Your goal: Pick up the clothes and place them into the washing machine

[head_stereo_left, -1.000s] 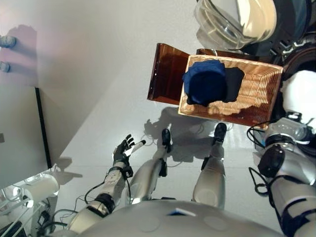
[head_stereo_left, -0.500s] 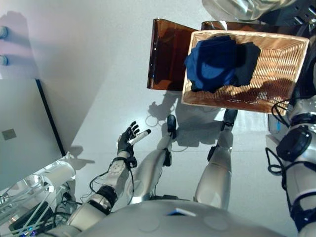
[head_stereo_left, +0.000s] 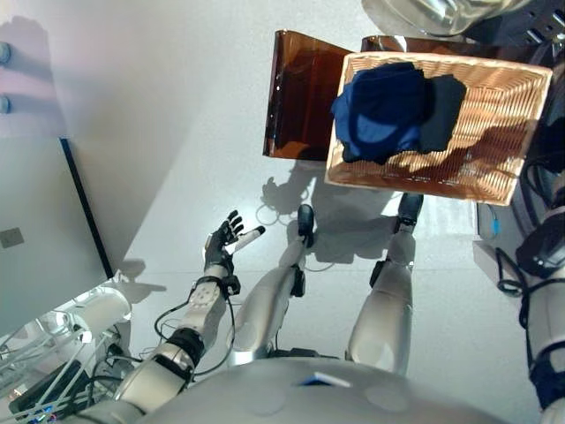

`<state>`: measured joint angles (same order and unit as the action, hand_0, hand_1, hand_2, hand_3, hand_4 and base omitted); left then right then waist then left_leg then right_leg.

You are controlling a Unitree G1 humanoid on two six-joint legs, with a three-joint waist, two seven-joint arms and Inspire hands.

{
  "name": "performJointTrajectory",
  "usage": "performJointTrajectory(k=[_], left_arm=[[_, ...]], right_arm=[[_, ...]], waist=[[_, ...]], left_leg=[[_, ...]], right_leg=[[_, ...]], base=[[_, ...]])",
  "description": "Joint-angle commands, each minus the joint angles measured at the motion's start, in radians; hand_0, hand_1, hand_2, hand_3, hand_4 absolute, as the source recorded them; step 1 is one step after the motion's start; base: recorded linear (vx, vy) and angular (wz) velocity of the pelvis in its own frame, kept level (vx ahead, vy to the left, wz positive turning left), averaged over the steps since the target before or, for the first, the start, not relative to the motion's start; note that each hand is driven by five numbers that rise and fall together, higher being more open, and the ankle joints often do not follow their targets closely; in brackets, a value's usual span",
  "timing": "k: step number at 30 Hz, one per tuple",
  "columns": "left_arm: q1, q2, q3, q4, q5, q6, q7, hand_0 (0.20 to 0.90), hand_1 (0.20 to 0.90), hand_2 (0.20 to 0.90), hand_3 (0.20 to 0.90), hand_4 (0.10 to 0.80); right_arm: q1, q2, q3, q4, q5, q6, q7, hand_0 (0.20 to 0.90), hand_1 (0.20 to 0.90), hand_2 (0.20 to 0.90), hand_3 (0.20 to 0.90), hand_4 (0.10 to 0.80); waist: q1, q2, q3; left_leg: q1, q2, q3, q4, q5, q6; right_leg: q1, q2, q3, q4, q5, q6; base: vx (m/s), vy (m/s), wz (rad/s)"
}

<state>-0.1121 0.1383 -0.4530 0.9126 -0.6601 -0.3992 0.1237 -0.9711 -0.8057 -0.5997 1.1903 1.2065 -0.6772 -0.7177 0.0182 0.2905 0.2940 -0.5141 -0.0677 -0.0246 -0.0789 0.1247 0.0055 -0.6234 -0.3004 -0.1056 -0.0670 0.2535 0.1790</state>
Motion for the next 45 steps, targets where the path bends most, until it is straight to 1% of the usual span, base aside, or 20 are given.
performJointTrajectory(k=[1,3,9,10,11,12,19,23,25,29,31,32,37,38,40,43,44,45], left_arm=[[0.047,0.054,-0.003,0.05,-0.008,-0.044,0.029,0.9,0.9,0.9,0.9,0.8],[0.047,0.053,-0.003,0.053,-0.008,-0.045,0.03,0.9,0.9,0.9,0.9,0.8],[0.052,0.054,0.0,0.057,-0.013,-0.052,0.03,0.9,0.9,0.9,0.9,0.8],[0.052,0.054,-0.002,0.051,-0.018,-0.055,0.029,0.9,0.9,0.9,0.9,0.8],[0.051,0.055,-0.003,0.049,-0.019,-0.055,0.029,0.9,0.9,0.9,0.9,0.8],[0.052,0.055,-0.002,0.054,-0.018,-0.054,0.029,0.9,0.9,0.9,0.9,0.8],[0.056,0.052,-0.001,0.064,-0.027,-0.048,0.031,0.9,0.9,0.9,0.9,0.8],[0.054,0.049,-0.001,0.075,-0.036,-0.043,0.034,0.9,0.9,0.9,0.9,0.8],[0.053,0.047,0.001,0.072,-0.04,-0.044,0.033,0.9,0.9,0.9,0.9,0.8],[0.047,0.05,0.015,0.055,-0.034,-0.049,0.032,0.9,0.9,0.9,0.9,0.8],[0.049,0.05,0.017,0.055,-0.033,-0.049,0.033,0.9,0.9,0.9,0.9,0.8],[0.045,0.054,0.027,0.042,-0.032,-0.052,0.025,0.9,0.9,0.9,0.9,0.8],[0.052,0.063,0.036,0.02,-0.032,-0.053,0.015,0.9,0.9,0.9,0.9,0.8],[0.056,0.063,0.035,0.015,-0.027,-0.054,0.008,0.9,0.9,0.9,0.9,0.8],[0.059,0.063,0.036,0.013,-0.022,-0.054,0.005,0.9,0.9,0.9,0.9,0.8],[0.061,0.069,0.038,0.003,-0.02,-0.053,0.002,0.9,0.9,0.9,0.9,0.8],[0.06,0.072,0.042,0.003,-0.015,-0.053,0.001,0.9,0.9,0.9,0.9,0.8],[0.061,0.072,0.044,0.002,-0.013,-0.053,0.0,0.9,0.9,0.9,0.9,0.8]], right_arm=[[0.054,-0.195,0.074,-0.081,-0.135,-0.136,-0.039,0.2,0.2,0.2,0.2,0.3],[0.057,-0.199,0.072,-0.081,-0.143,-0.135,-0.047,0.2,0.2,0.2,0.2,0.3],[0.054,-0.196,0.081,-0.085,-0.155,-0.127,-0.047,0.2,0.2,0.2,0.2,0.3],[0.05,-0.197,0.084,-0.082,-0.151,-0.127,-0.047,0.266,0.266,0.266,0.266,0.347],[0.047,-0.198,0.088,-0.079,-0.149,-0.123,-0.045,0.527,0.527,0.527,0.527,0.533],[0.041,-0.201,0.091,-0.069,-0.141,-0.124,-0.045,0.9,0.9,0.9,0.9,0.8],[0.029,-0.191,0.107,-0.048,-0.121,-0.114,-0.042,0.9,0.9,0.9,0.9,0.8],[0.025,-0.173,0.119,-0.003,-0.119,-0.081,-0.056,0.9,0.9,0.9,0.9,0.8],[0.03,-0.148,0.142,0.022,-0.127,-0.041,-0.051,0.9,0.9,0.9,0.9,0.8],[0.055,-0.089,0.185,0.028,-0.14,0.032,0.0,0.9,0.9,0.9,0.9,0.8],[0.057,-0.086,0.185,0.028,-0.137,0.033,0.005,0.9,0.9,0.9,0.9,0.8],[0.075,-0.047,0.195,0.04,-0.131,0.06,0.041,0.9,0.9,0.9,0.9,0.8],[0.096,-0.021,0.198,0.094,-0.107,0.098,0.083,0.9,0.9,0.9,0.9,0.8],[0.106,-0.011,0.201,0.138,-0.097,0.121,0.103,0.9,0.9,0.9,0.9,0.8],[0.116,0.008,0.2,0.155,-0.088,0.134,0.118,0.9,0.9,0.9,0.9,0.8],[0.143,0.035,0.196,0.171,-0.08,0.148,0.14,0.9,0.9,0.9,0.9,0.8],[0.161,0.065,0.201,0.178,-0.083,0.155,0.147,0.9,0.9,0.9,0.9,0.8],[0.168,0.071,0.2,0.183,-0.084,0.162,0.151,0.9,0.9,0.9,0.9,0.8]], waist=[[-0.012,0.001,-0.079],[-0.014,0.002,-0.077],[-0.017,0.006,-0.075],[-0.017,0.006,-0.075],[-0.016,0.005,-0.075],[-0.017,0.004,-0.076],[-0.02,-0.003,-0.079],[-0.017,-0.008,-0.08],[-0.015,-0.011,-0.076],[-0.01,-0.019,-0.064],[-0.015,-0.02,-0.062],[-0.005,-0.026,-0.055],[0.001,-0.034,-0.045],[0.01,-0.037,-0.043],[0.016,-0.04,-0.041],[0.017,-0.05,-0.04],[0.018,-0.059,-0.039],[0.02,-0.062,-0.039]], left_leg=[[0.036,0.078,-0.01,-0.008,-0.049,-0.168],[0.033,0.075,-0.01,-0.008,-0.041,-0.168],[0.035,0.074,0.004,-0.008,-0.042,-0.165],[0.035,0.075,0.004,-0.008,-0.041,-0.166],[0.036,0.076,0.005,-0.008,-0.041,-0.166],[0.037,0.076,0.007,-0.008,-0.041,-0.166],[0.045,0.077,0.008,-0.008,-0.042,-0.165],[0.054,0.077,0.007,-0.008,-0.044,-0.162],[0.061,0.075,0.005,-0.008,-0.044,-0.16],[0.068,0.068,0.003,-0.008,-0.041,-0.156],[0.07,0.068,0.002,-0.008,-0.041,-0.155],[0.065,0.059,-0.007,-0.008,-0.036,-0.152],[0.055,0.043,-0.016,-0.008,-0.03,-0.148],[0.051,0.038,-0.019,-0.008,-0.027,-0.146],[0.049,0.033,-0.022,-0.008,-0.023,-0.145],[0.052,0.029,-0.028,-0.008,-0.021,-0.143],[0.052,0.026,-0.027,-0.008,-0.019,-0.143],[0.052,0.025,-0.028,-0.008,-0.019,-0.142]], right_leg=[[-0.047,-0.005,0.056,0.187,-0.129,-0.005],[-0.05,-0.007,0.058,0.184,-0.117,-0.006],[-0.053,-0.01,0.063,0.181,-0.109,-0.002],[-0.053,-0.01,0.065,0.18,-0.108,-0.002],[-0.053,-0.01,0.065,0.18,-0.107,-0.002],[-0.052,-0.009,0.066,0.178,-0.107,-0.002],[-0.04,-0.004,0.065,0.174,-0.104,-0.004],[-0.027,-0.004,0.062,0.172,-0.101,-0.003],[-0.017,-0.005,0.06,0.172,-0.1,-0.002],[0.003,-0.011,0.054,0.16,-0.092,0.001],[0.008,-0.012,0.052,0.156,-0.09,0.002],[0.016,-0.019,0.047,0.141,-0.079,0.005],[0.032,-0.031,0.036,0.116,-0.059,0.011],[0.041,-0.037,0.028,0.105,-0.052,0.013],[0.053,-0.041,0.023,0.096,-0.047,0.015],[0.066,-0.047,0.021,0.085,-0.039,0.017],[0.071,-0.051,0.018,0.079,-0.034,0.018],[0.073,-0.052,0.016,0.077,-0.032,0.019]], base=[[0.0,0.0,0.0],[-0.017,0.011,-0.02],[0.001,0.018,-0.03],[-0.001,0.01,-0.04],[0.003,0.006,-0.03],[0.0,0.0,0.0],[0.0,0.0,0.0],[-0.004,0.001,-0.01],[-0.024,0.009,-0.07],[-0.036,0.021,-0.01],[-0.029,0.005,0.01],[-0.08,0.017,0.01],[-0.052,0.03,0.06],[-0.029,0.033,0.02],[-0.032,0.033,0.05],[-0.015,0.024,0.1],[-0.016,0.037,0.06],[-0.023,0.05,0.06]])
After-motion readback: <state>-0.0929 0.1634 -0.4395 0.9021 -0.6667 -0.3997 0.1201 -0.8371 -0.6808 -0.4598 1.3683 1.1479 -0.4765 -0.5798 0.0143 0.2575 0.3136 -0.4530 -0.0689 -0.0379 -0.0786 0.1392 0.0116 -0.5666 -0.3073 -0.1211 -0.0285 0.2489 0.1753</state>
